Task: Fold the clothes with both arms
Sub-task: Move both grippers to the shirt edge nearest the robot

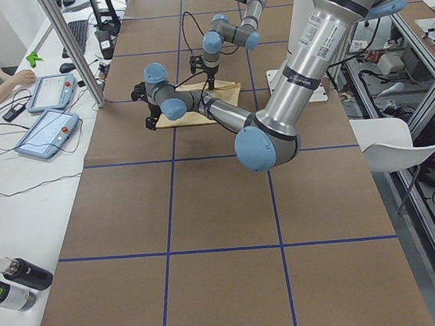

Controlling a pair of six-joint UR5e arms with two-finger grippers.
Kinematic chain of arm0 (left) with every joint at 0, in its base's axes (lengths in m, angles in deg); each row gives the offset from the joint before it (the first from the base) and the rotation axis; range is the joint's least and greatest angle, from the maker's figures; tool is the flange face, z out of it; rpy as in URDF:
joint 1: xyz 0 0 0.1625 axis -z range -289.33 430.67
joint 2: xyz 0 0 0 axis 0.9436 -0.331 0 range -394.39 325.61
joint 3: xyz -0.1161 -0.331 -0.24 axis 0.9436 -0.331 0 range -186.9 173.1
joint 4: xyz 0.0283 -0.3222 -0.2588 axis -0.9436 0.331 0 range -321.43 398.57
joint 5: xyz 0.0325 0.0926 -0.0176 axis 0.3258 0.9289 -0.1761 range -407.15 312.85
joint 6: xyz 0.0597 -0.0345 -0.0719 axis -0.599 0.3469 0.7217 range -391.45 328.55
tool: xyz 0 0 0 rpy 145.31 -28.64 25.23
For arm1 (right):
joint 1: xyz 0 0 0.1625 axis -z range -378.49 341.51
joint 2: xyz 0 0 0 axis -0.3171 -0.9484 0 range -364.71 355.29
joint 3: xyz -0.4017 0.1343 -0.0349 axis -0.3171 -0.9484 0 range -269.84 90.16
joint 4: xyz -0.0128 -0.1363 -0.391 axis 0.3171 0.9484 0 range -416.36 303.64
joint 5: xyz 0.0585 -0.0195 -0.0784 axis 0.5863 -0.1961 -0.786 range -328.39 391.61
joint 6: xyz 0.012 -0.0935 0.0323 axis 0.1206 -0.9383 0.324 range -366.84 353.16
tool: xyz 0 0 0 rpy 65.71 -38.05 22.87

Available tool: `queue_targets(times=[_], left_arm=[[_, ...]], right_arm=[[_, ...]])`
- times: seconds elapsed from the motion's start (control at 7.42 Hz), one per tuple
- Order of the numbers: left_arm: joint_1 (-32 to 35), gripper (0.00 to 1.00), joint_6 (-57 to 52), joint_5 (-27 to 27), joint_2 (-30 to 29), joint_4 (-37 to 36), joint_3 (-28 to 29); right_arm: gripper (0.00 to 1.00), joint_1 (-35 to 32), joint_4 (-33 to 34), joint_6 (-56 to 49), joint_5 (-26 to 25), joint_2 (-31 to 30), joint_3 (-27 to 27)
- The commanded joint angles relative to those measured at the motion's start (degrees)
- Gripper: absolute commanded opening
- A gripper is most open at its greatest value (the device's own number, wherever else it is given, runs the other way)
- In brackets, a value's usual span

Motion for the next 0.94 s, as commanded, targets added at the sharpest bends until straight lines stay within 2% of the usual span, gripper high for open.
queue_targets(times=[0.0, 0.27, 0.54, 0.81], left_arm=[[0.0, 1.0, 0.0, 0.0, 0.09, 0.1, 0.0], [0.09, 1.0, 0.0, 0.0, 0.09, 0.1, -0.09], [0.09, 1.0, 0.09, 0.0, 0.09, 0.1, -0.09], [-0.09, 1.0, 2.26, 0.0, 0.18, 0.1, -1.05]], right_arm=[[1.0, -0.04, 0.47, -0.29, 0.0, -3.99, 3.64], [1.0, -0.82, 0.47, -0.37, 0.09, -5.82, 4.86], [1.0, -2.4, 0.47, -5.19, 0.09, -13.01, 13.88], [1.0, -3.81, -2.59, -3.12, 0.87, -13.14, 15.33]])
